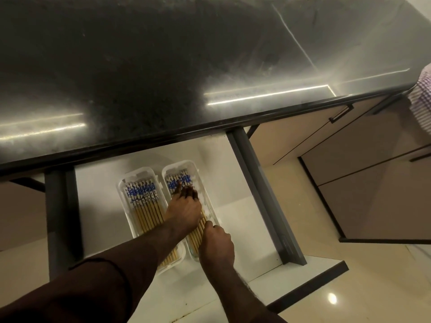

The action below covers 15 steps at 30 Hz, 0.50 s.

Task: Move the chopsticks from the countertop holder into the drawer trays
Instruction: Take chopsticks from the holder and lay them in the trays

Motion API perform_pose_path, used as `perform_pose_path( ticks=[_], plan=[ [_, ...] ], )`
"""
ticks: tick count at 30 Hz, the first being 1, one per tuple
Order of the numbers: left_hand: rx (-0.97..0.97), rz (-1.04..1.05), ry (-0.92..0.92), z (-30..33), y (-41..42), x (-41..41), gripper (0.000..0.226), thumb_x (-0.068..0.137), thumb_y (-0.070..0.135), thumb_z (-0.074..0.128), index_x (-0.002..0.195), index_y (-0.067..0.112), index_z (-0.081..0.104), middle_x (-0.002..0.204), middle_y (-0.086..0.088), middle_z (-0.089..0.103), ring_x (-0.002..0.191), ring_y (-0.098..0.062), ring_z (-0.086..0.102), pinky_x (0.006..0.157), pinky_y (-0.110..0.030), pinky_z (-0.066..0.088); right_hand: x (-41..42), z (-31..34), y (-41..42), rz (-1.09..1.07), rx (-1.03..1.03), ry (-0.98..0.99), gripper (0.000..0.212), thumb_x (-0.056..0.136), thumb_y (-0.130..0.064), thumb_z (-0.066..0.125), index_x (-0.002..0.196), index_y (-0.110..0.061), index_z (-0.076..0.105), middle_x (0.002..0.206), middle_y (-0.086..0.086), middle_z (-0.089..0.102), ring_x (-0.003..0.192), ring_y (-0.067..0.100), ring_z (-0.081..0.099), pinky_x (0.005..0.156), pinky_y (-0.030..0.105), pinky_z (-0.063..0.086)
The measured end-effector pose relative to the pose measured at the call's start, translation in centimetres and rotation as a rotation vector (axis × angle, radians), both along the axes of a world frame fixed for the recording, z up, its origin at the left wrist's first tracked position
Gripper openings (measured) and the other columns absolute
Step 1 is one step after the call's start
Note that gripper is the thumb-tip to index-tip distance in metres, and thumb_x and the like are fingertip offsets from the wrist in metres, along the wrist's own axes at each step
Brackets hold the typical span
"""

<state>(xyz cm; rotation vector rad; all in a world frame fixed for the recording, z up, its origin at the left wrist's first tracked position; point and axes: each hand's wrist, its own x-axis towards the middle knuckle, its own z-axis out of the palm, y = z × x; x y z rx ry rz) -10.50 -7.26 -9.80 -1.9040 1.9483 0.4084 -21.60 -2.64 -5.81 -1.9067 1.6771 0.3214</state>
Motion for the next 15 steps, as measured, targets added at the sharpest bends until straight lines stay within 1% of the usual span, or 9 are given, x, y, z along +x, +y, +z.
perform_pose_path(
  ticks=[2,5,7,12,15],
  plan=[
    [-0.009,0.0,0.007,0.1,0.1,-0.1,0.068,0.098,0.047,0.039,0.148,0.003,0.027,0.152,-0.017,0.036,0.144,-0.031,0.027,0.119,-0.05,-0.01,-0.1,0.0,0.0,-0.014,0.007,-0.003,0.052,0.094,-0.04,0.06,0.138,-0.019,0.046,0.13,0.001,0.061,0.111,0.019,0.064,0.095,0.032,0.051],
    [-0.005,-0.003,0.002,0.2,0.1,0.0,0.07,0.099,0.048,0.036,0.15,0.003,0.02,0.158,-0.017,0.023,0.148,-0.032,0.016,0.119,-0.049,-0.011,-0.2,0.2,-0.1,-0.039,0.015,-0.016,0.053,0.093,-0.041,0.06,0.139,-0.019,0.045,0.132,0.002,0.06,0.113,0.02,0.063,0.097,0.033,0.05],
    [-0.015,0.001,0.01,0.3,0.3,0.0,0.071,0.099,0.048,0.036,0.15,0.003,0.017,0.159,-0.017,0.02,0.149,-0.031,0.013,0.117,-0.048,-0.012,-0.3,0.5,-0.3,-0.059,0.016,-0.034,0.053,0.092,-0.041,0.061,0.138,-0.018,0.047,0.131,0.002,0.061,0.112,0.021,0.064,0.097,0.034,0.051],
    [-0.07,0.003,0.056,1.1,0.9,-0.2,0.069,0.099,0.043,0.035,0.151,0.003,0.014,0.16,-0.019,0.012,0.149,-0.032,0.006,0.114,-0.046,-0.013,-0.5,1.1,-0.8,-0.113,-0.005,-0.068,0.042,0.092,-0.03,0.063,0.13,-0.018,0.052,0.123,0.004,0.065,0.104,0.022,0.066,0.091,0.035,0.056],
    [-0.101,0.005,0.088,1.9,1.2,-0.2,0.068,0.099,0.04,0.034,0.152,0.003,0.012,0.16,-0.018,0.013,0.15,-0.031,0.006,0.116,-0.045,-0.012,-0.7,1.8,-1.0,-0.148,-0.013,-0.107,0.04,0.093,-0.027,0.06,0.131,-0.018,0.053,0.123,0.005,0.065,0.104,0.024,0.066,0.091,0.037,0.056]
  ],
)
